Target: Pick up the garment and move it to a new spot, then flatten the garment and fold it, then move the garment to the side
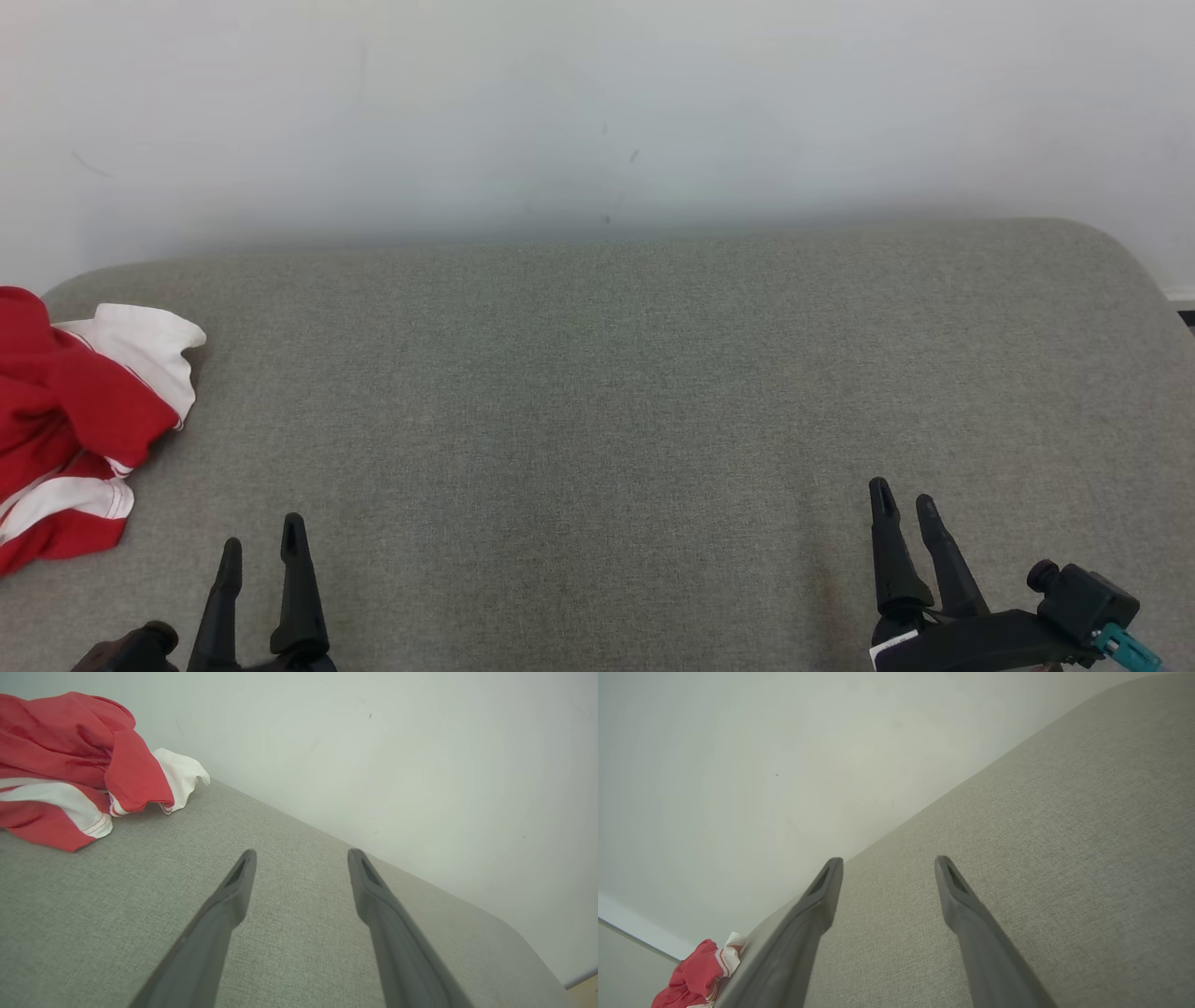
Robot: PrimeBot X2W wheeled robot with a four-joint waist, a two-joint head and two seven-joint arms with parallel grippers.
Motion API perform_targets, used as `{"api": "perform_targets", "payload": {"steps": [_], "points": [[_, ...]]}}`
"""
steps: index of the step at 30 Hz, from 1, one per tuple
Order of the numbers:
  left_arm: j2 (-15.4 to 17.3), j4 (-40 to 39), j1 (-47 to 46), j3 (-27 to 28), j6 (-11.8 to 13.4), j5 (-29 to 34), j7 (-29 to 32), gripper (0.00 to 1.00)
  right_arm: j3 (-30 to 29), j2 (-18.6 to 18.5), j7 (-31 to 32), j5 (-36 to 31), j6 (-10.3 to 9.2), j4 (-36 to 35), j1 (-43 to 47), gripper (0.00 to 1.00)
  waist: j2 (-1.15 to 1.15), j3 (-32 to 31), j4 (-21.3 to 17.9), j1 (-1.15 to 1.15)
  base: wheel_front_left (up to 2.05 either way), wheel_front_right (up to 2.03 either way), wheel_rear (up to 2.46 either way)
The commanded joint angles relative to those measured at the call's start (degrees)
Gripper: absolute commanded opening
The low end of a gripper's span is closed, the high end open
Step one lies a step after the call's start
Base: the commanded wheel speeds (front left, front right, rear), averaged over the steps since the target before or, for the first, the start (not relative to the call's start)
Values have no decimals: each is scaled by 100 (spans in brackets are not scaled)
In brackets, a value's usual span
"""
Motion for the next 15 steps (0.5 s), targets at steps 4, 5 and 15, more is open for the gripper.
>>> {"api": "perform_targets", "payload": {"steps": [4, 5, 15], "points": [[24, -126, 39, -36, 38, 414, -116, 100, 42, -2, -104, -405, -7, -92, 34, 100, 0, -4, 2, 0, 0, 0, 0], [24, -136, 45, -40, 45, 462, -127, 100, 48, -2, -117, -468, -7, -94, 40, 100, 0, -4, 2, 0, 0, 0, 0], [25, -184, 93, -66, 53, 1059, -253, 100, 93, -2, -243, -992, -8, -129, 69, 100, 0, 4, 1, 0, 0, 0, 0]]}}
